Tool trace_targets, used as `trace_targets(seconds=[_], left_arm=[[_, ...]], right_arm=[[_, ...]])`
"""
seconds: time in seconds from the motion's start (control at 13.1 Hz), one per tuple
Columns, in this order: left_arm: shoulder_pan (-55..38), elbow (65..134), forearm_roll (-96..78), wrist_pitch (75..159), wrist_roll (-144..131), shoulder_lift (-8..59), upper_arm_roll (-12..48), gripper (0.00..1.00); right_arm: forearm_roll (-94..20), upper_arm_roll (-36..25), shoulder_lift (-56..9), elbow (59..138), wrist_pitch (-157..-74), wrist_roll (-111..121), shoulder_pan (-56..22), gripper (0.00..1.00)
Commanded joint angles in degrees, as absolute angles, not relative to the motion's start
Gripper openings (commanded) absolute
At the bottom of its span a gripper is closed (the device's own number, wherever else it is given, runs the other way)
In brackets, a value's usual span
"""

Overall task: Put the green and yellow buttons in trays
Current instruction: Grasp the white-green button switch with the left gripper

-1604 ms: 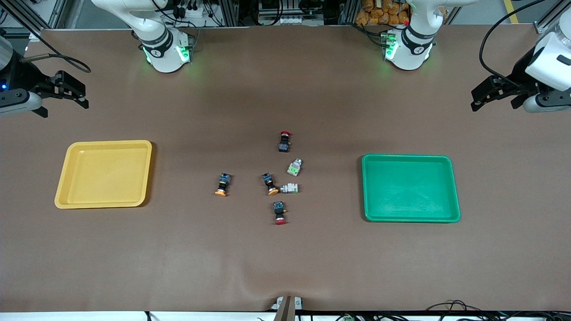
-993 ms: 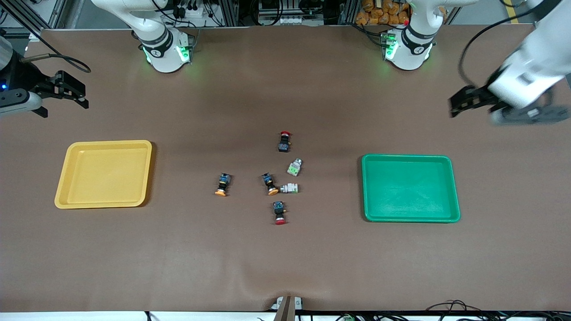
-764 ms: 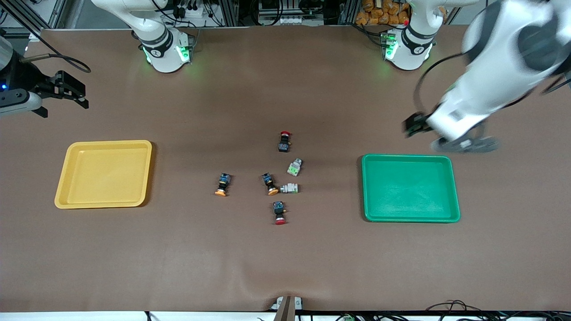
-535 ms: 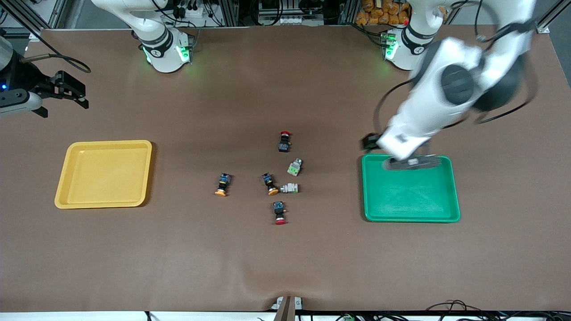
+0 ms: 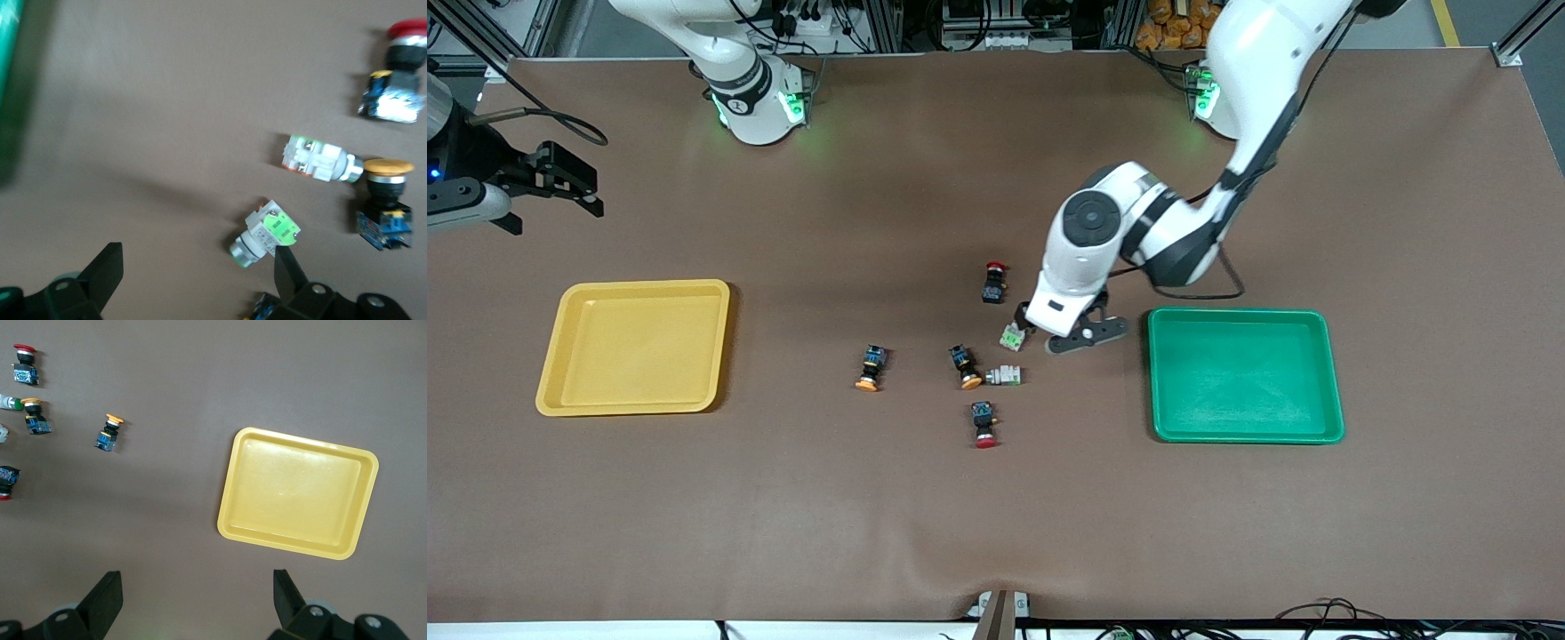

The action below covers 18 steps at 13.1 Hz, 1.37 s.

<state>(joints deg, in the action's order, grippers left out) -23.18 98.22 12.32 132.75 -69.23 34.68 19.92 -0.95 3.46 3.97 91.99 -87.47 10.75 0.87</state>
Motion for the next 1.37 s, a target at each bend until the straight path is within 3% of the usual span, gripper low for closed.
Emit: trace_targets(seconds=[0.0,0.61,0.99,1.3], left_arm=[[-25.0,96.5,14.1,134.8,-80.4,37.9,19.5,1.0],[-27.7,91.0,16.9,136.8,-104.2,44.2,19.3,1.0],[-32.4,91.1,16.9,137.6,-107.8,44.7,14.5,1.0],[-32.7,91.0,16.9,137.9,-107.9,46.1,14.1,1.0]], right_arm=[[-1.7,3.7,3.5,90.9,-86.7,10.2,1.3,1.0],[-0.8,3.7,2.7,90.5,-87.4,10.6,1.6,1.0],[0.9,3.6,1.1,89.7,-88.0,10.7,1.4,1.0],[1.5,3.6,-0.7,88.8,-88.5,10.7,1.2,1.0]])
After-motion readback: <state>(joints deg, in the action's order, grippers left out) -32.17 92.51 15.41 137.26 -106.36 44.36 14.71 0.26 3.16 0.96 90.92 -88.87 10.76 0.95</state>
